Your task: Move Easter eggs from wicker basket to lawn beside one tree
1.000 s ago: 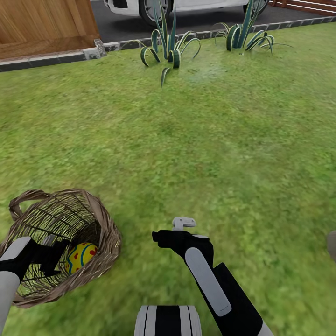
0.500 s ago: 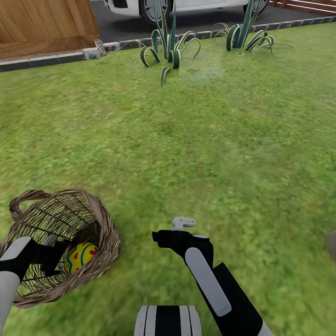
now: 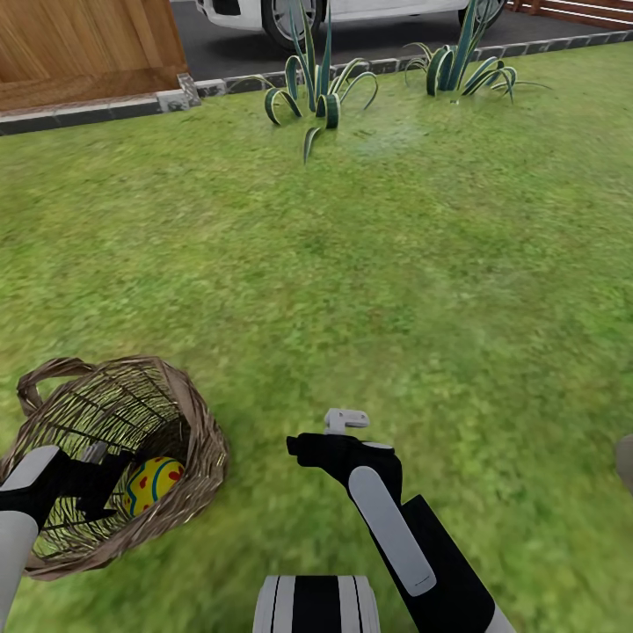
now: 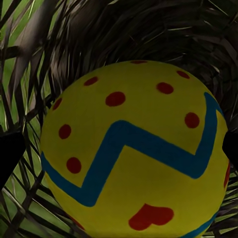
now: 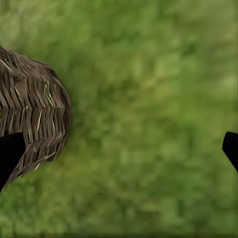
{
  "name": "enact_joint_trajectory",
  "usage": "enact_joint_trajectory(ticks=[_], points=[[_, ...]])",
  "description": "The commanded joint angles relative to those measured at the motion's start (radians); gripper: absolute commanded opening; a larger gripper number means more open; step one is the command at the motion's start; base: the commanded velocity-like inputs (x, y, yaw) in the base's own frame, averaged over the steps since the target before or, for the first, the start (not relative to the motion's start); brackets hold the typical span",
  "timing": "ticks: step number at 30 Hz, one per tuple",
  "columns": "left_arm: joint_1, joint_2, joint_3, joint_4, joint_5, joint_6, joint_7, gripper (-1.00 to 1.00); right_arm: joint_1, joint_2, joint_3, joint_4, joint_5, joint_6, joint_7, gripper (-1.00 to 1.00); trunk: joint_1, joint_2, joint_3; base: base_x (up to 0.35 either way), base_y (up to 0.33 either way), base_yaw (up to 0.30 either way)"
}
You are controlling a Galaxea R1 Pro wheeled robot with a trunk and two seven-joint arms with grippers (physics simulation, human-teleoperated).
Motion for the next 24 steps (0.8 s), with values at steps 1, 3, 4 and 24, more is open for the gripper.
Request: enact_joint_trajectory(ticks=[1, 3, 4, 24], points=[[-0.001, 0.0, 0.003, -0.002, 0.009, 0.001, 0.01, 1.0, -0.001, 0.0, 0.001, -0.001, -0.009, 0.002, -0.01, 1.0, 0.0, 0.0, -0.001, 0.0, 0.0, 0.0], [-0.001, -0.001, 0.003, -0.002, 0.008, 0.002, 0.01, 1.0, -0.001, 0.0, 0.001, -0.001, -0.009, 0.002, -0.01, 1.0, 0.0, 0.0, -0.001, 0.0, 0.0, 0.0], [-0.001, -0.001, 0.003, -0.002, 0.008, 0.002, 0.01, 1.0, -0.001, 0.0, 0.001, -0.001, -0.009, 0.002, -0.01, 1.0, 0.0, 0.0, -0.001, 0.0, 0.0, 0.0], [-0.003, -0.003, 0.003, -0.011, 0.006, 0.043, 0.001, 1.0, -0.001, 0.0, 0.001, -0.001, -0.009, 0.002, -0.01, 1.0, 0.0, 0.0, -0.001, 0.0, 0.0, 0.0]])
